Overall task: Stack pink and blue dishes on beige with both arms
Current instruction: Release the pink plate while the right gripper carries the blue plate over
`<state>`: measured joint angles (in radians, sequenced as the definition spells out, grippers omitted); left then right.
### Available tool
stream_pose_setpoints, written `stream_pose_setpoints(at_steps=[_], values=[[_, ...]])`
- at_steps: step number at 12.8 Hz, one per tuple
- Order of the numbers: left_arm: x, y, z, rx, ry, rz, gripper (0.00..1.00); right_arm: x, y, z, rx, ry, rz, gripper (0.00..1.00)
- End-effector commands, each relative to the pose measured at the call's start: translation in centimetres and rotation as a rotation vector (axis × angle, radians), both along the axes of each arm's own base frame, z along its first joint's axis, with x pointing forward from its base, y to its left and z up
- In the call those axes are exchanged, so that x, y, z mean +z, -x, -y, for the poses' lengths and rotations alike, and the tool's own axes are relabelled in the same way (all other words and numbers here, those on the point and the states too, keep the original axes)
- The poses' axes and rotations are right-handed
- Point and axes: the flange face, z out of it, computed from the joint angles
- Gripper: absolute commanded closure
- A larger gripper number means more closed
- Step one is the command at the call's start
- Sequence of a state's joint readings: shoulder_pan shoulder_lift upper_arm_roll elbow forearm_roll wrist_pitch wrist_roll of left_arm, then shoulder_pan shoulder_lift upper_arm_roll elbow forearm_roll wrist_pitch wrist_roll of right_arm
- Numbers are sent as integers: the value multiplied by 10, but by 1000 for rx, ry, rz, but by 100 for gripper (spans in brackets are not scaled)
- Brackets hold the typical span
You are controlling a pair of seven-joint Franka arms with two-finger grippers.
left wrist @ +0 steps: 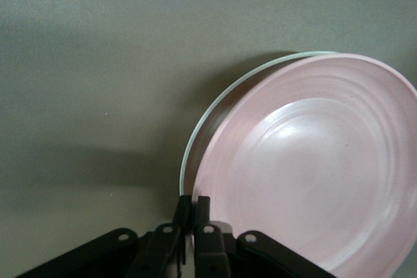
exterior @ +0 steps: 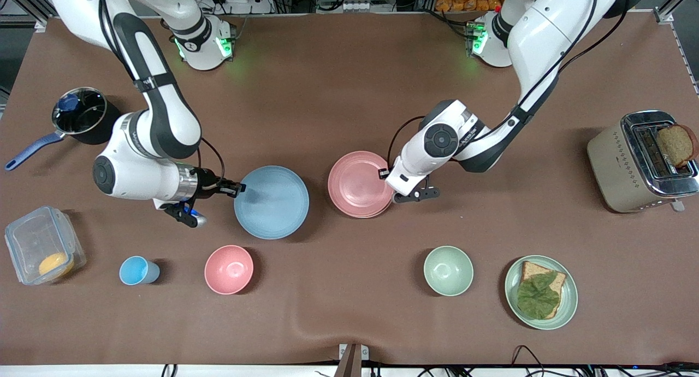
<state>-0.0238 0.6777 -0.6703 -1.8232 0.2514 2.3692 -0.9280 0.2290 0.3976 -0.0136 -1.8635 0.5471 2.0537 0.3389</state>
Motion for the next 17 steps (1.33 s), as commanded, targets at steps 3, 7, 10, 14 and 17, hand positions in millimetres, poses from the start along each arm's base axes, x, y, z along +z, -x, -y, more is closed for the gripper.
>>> stream_pose_setpoints(at_steps=[3,7,10,14,17], values=[[19,-29,-13,46,-17,66,0,0,6,-36,-54,8,-22,100],[132,-63,-75,114,-88,211,0,-12,22,-96,-102,1,-28,100],[221,-72,-149,136,-190,272,0,-9,47,-160,-116,23,-15,100],[300,-71,-204,97,-284,287,0,-25,72,-214,-100,39,43,100],[338,-68,-248,85,-218,292,0,-46,81,-233,-121,55,71,100]])
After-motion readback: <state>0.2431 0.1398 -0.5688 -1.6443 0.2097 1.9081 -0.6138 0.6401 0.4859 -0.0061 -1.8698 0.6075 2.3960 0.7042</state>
